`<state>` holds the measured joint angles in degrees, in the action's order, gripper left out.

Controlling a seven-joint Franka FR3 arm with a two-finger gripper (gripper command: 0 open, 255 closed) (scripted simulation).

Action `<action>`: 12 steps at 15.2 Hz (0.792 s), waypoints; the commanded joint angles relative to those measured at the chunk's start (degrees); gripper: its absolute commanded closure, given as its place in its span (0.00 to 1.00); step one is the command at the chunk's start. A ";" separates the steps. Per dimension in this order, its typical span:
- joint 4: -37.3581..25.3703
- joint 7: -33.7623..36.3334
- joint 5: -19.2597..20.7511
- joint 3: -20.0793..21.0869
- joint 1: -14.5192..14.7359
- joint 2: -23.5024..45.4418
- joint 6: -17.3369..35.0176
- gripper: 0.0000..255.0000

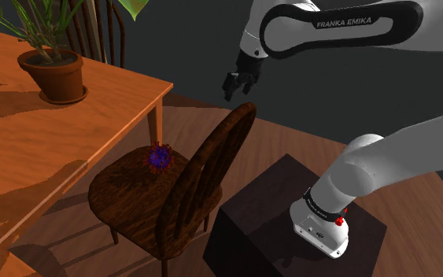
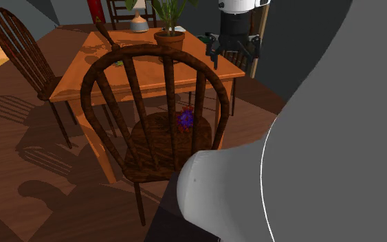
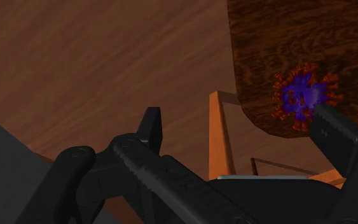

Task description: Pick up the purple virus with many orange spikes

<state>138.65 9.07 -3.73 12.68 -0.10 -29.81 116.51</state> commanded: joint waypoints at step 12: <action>-10.54 22.84 12.82 12.57 -1.15 28.25 14.32 0.00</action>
<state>129.36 29.56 7.20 24.54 -1.26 -4.22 129.96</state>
